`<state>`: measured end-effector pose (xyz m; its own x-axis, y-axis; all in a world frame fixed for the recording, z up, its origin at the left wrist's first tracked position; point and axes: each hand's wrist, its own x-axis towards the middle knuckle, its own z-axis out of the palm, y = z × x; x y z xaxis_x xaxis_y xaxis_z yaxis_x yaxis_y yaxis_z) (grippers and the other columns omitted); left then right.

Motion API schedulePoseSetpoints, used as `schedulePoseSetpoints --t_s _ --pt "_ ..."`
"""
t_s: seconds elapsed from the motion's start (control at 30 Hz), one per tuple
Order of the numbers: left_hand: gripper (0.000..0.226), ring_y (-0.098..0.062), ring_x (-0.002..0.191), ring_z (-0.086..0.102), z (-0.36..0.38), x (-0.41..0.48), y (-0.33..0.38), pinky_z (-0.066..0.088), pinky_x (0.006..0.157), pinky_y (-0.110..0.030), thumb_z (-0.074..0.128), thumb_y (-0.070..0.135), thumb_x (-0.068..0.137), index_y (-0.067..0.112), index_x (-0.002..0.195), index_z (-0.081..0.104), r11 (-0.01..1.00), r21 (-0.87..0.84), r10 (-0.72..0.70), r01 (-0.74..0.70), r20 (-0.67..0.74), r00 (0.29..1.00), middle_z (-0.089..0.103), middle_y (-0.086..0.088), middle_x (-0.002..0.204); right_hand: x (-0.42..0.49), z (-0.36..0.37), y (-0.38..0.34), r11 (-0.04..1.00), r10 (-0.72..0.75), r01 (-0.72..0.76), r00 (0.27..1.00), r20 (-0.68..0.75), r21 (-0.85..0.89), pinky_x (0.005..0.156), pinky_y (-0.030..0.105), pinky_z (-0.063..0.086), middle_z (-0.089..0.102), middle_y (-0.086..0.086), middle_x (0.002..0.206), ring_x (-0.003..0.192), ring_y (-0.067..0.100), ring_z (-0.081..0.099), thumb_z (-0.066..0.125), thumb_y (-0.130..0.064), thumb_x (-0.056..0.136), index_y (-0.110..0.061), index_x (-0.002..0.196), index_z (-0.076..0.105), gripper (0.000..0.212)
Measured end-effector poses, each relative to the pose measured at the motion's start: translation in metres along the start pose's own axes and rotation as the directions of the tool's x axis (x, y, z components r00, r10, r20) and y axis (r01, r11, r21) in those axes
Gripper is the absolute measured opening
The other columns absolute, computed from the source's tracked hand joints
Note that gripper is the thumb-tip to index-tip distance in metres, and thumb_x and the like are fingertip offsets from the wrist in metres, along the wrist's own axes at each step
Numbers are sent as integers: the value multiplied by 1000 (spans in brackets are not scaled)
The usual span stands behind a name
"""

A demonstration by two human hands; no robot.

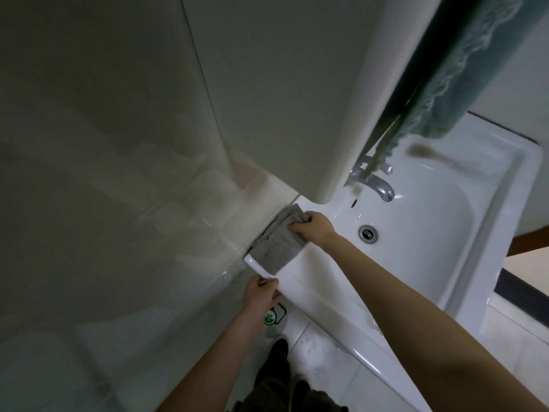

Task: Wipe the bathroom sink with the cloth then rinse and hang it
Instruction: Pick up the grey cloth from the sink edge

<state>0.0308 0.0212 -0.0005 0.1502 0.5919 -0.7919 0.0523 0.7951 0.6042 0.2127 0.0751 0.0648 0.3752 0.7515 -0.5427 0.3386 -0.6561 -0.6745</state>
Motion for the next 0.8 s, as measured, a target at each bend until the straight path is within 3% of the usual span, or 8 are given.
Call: schedulePoseSetpoints --t_s 0.13,0.23,0.33,0.43,0.5,0.6,0.73,0.8 --pt "15 -26 96 62 -3 -4 4 53 87 -33 49 -4 92 -2 104 58 999 -12 -32 33 30 999 62 -23 112 -25 -8 2 995 -94 96 995 -43 30 64 31 44 54 3 73 76 23 51 66 -23 83 -9 76 52 21" --pt "16 -22 91 61 -7 -11 10 56 65 -20 53 1 92 0 106 59 999 12 -40 39 49 998 63 -18 103 -49 -17 4 981 -68 80 995 -77 174 81 43 56 64 7 92 86 25 61 70 -23 82 -7 99 65 24" --pt "4 -17 78 57 -13 -23 17 50 53 -14 57 2 90 6 89 58 999 24 -32 31 66 997 59 -13 88 -81 -25 7 907 -19 67 993 -118 415 80 49 58 67 11 90 86 27 65 72 -13 80 -4 95 68 18" --pt "18 -16 69 51 -19 -39 25 47 62 -20 50 -1 93 12 81 51 996 56 69 -72 53 996 52 -8 78 -121 -29 12 806 11 127 973 -229 579 78 41 60 70 5 88 86 23 69 70 -8 82 -12 90 68 10" --pt "10 -17 81 59 -24 -55 30 49 69 -22 50 5 96 12 100 56 979 109 164 -172 84 983 60 -8 90 -150 -31 20 768 43 166 950 -308 618 75 36 61 69 -1 86 81 15 69 69 -8 84 -11 94 67 11" --pt "20 -19 93 63 -35 -74 28 51 74 -22 53 10 95 13 114 59 931 189 282 -312 172 944 65 -7 103 -196 -28 45 725 98 182 927 -361 664 77 39 60 72 9 96 89 23 69 68 -11 85 -11 99 69 14" --pt "13 -16 85 63 -59 -100 3 51 70 -17 54 11 96 18 101 64 860 284 364 -425 245 899 67 -4 95 -268 -13 89 702 174 158 907 -382 695 77 36 59 73 8 96 91 23 70 68 -16 86 -16 92 70 7" --pt "5 -21 83 62 -76 -110 -19 50 76 -29 60 20 90 23 90 63 831 359 356 -424 243 902 67 -4 89 -304 -1 117 681 254 105 894 -369 724 74 32 59 72 8 94 89 24 70 68 -19 85 -15 89 69 5"
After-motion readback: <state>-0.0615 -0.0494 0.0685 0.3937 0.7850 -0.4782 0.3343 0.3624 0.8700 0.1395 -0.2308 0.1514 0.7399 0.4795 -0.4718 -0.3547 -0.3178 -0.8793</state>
